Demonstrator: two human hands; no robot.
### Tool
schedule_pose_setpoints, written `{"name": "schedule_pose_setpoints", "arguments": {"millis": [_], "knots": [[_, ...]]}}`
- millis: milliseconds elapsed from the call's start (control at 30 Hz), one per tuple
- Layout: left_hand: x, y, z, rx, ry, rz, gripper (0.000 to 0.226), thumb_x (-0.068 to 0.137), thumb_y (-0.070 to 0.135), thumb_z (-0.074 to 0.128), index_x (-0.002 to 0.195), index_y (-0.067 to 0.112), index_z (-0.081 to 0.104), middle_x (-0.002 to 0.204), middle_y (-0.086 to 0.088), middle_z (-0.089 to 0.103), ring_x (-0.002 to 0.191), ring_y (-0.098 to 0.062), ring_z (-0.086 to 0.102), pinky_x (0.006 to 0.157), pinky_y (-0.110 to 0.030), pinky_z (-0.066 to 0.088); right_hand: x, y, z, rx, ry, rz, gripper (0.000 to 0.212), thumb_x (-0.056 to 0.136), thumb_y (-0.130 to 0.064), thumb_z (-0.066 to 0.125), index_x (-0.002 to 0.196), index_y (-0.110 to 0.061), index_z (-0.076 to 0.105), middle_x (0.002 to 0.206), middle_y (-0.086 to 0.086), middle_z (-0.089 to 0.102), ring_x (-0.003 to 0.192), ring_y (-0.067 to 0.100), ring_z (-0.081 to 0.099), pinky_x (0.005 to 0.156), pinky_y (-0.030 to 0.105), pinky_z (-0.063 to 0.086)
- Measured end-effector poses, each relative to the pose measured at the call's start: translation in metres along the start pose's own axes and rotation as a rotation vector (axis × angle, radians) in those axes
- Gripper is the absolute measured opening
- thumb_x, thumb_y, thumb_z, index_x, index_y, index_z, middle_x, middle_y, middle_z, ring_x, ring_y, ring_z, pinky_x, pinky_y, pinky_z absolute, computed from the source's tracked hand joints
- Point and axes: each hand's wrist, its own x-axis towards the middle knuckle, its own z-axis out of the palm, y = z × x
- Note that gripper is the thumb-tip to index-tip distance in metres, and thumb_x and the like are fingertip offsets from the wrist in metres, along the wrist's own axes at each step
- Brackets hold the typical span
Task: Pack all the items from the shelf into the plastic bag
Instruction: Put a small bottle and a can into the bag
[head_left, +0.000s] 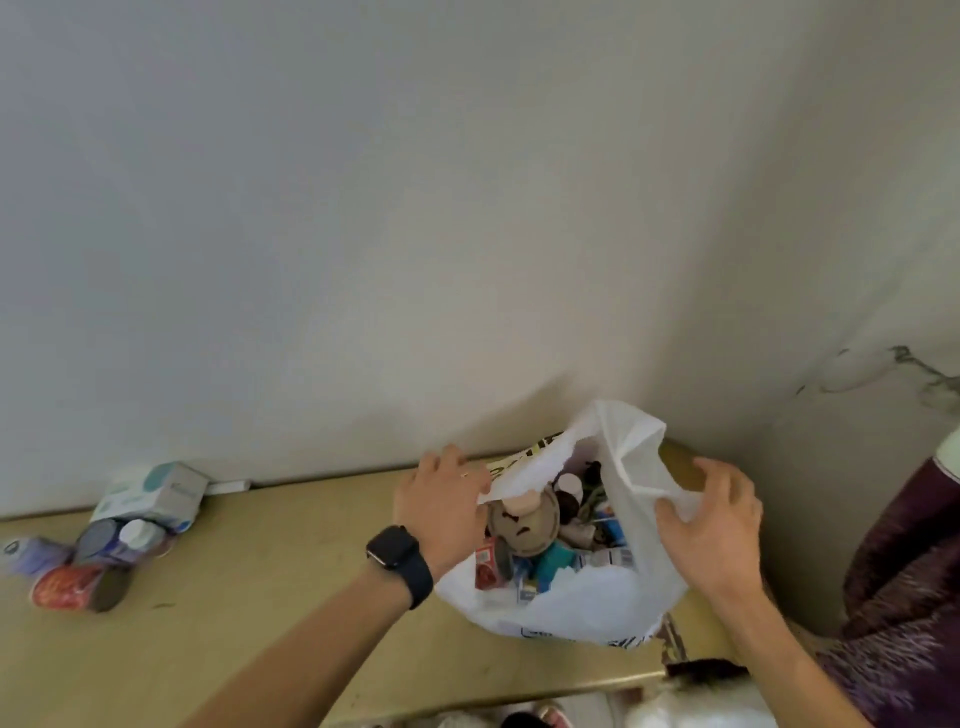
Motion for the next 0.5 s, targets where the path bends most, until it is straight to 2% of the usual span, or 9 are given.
{"name": "schedule_pose_setpoints", "arguments": {"millis": [67, 133, 200, 267, 333, 400, 433, 500], "knots": [[-0.006, 0.008, 0.009, 0.24, 0.037, 0.097, 0.039, 0.093, 0.03, 0.049, 0.132, 0.031, 0.049, 0.159, -0.011, 0.015, 0.145, -0.033, 0.013, 0.112, -0.053, 0.017, -0.007, -0.016, -0.004, -0.115, 0.163, -0.243, 0.073, 0.076, -0.027, 0.075, 0.14, -0.008, 0.045, 0.145, 0.021, 0.038, 0.128, 0.043, 0.038, 0.102, 0.056, 0.039], [-0.008, 0.016, 0.016, 0.339, 0.043, 0.236, 0.046, 0.094, 0.023, 0.05, 0.139, 0.022, 0.043, 0.162, -0.013, 0.001, 0.149, -0.034, -0.005, 0.114, -0.062, -0.002, -0.014, -0.034, -0.004, -0.173, 0.235, -0.506, 0.069, 0.078, -0.029, 0.071, 0.141, -0.012, 0.048, 0.148, 0.02, 0.039, 0.134, 0.041, 0.037, 0.104, 0.053, 0.036], [-0.008, 0.024, 0.023, 0.428, 0.005, 0.33, 0.05, 0.095, 0.03, 0.051, 0.143, 0.015, 0.042, 0.161, -0.017, 0.006, 0.149, -0.034, -0.005, 0.114, -0.064, -0.007, -0.016, -0.049, 0.004, -0.243, 0.173, -0.736, 0.057, 0.083, -0.033, 0.066, 0.138, -0.022, 0.054, 0.152, 0.014, 0.039, 0.141, 0.037, 0.032, 0.11, 0.052, 0.031], [-0.008, 0.028, 0.034, 0.533, -0.06, 0.374, 0.051, 0.097, 0.037, 0.049, 0.141, 0.01, 0.046, 0.159, -0.02, 0.015, 0.149, -0.035, -0.002, 0.112, -0.065, -0.012, -0.01, -0.055, 0.017, -0.44, 0.024, -0.863, 0.051, 0.087, -0.046, 0.06, 0.136, -0.031, 0.056, 0.16, 0.008, 0.031, 0.15, 0.033, 0.016, 0.118, 0.056, 0.018], [-0.007, 0.024, 0.048, 0.655, -0.145, 0.375, 0.05, 0.098, 0.037, 0.047, 0.141, 0.011, 0.048, 0.16, -0.019, 0.017, 0.148, -0.036, -0.002, 0.108, -0.065, -0.018, 0.011, -0.042, 0.026, -0.678, -0.196, -0.789, 0.066, 0.087, -0.06, 0.053, 0.144, -0.028, 0.046, 0.166, 0.008, 0.01, 0.152, 0.033, -0.01, 0.119, 0.062, 0.0], [-0.002, 0.01, 0.065, 0.798, -0.246, 0.311, 0.056, 0.099, 0.041, 0.045, 0.147, 0.014, 0.039, 0.163, -0.016, 0.005, 0.148, -0.038, -0.01, 0.107, -0.067, -0.021, 0.038, -0.014, 0.028, -0.929, -0.387, -0.594, 0.092, 0.083, -0.065, 0.053, 0.156, -0.021, 0.02, 0.165, 0.012, -0.015, 0.146, 0.036, -0.029, 0.114, 0.065, -0.011], [0.001, 0.0, 0.072, 0.856, -0.294, 0.266, 0.058, 0.098, 0.045, 0.044, 0.148, 0.015, 0.038, 0.164, -0.013, 0.0, 0.148, -0.039, -0.014, 0.104, -0.069, -0.023, 0.048, 0.002, 0.027, -1.025, -0.439, -0.509, 0.103, 0.078, -0.067, 0.057, 0.157, -0.018, 0.012, 0.163, 0.013, -0.021, 0.145, 0.038, -0.03, 0.113, 0.067, -0.012], [0.01, -0.022, 0.084, 0.898, -0.352, 0.162, 0.059, 0.097, 0.048, 0.043, 0.149, 0.022, 0.038, 0.164, -0.004, -0.007, 0.146, -0.041, -0.02, 0.092, -0.075, -0.03, 0.058, 0.027, 0.024, -1.07, -0.498, -0.383, 0.119, 0.071, -0.071, 0.064, 0.158, -0.019, 0.001, 0.162, 0.012, -0.025, 0.146, 0.038, -0.027, 0.114, 0.068, -0.01]]}}
